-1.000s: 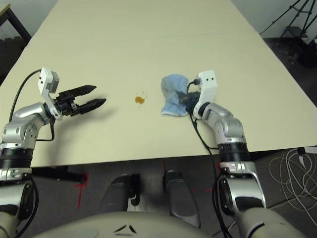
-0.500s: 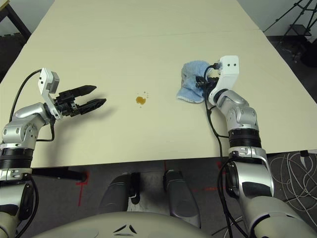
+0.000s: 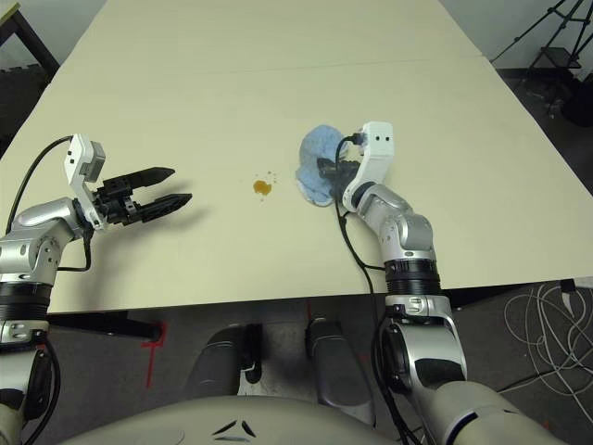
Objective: Wipe the water off the table with a rag.
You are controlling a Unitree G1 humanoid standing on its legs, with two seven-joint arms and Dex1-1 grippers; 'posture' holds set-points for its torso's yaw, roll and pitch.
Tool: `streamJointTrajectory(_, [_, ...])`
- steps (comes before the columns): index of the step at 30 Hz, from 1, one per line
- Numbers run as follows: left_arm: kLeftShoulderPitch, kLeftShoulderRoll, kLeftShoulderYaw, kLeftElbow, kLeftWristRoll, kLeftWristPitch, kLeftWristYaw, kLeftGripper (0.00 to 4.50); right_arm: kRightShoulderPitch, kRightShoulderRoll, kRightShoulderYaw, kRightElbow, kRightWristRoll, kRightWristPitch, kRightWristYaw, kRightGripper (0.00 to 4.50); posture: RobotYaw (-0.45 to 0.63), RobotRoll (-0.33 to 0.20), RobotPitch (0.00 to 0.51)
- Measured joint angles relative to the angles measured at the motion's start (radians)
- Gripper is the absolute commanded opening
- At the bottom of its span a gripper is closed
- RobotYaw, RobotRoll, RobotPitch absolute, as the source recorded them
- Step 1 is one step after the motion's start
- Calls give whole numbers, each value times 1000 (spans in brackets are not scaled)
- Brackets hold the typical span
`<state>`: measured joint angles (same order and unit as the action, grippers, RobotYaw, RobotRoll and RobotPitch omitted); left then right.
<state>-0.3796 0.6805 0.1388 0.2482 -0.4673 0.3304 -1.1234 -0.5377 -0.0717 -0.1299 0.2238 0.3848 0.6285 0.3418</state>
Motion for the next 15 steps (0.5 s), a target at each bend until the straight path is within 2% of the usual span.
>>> streamJointTrajectory(9, [25, 0, 1, -38, -3, 5, 0, 4500, -13, 126, 94, 8, -5, 39, 14, 194, -57, 0, 145])
streamJointTrajectory(15, [43, -1, 4, -52, -5, 16, 2, 4500, -33, 174, 180, 38, -6, 53, 54, 194, -43, 0, 150])
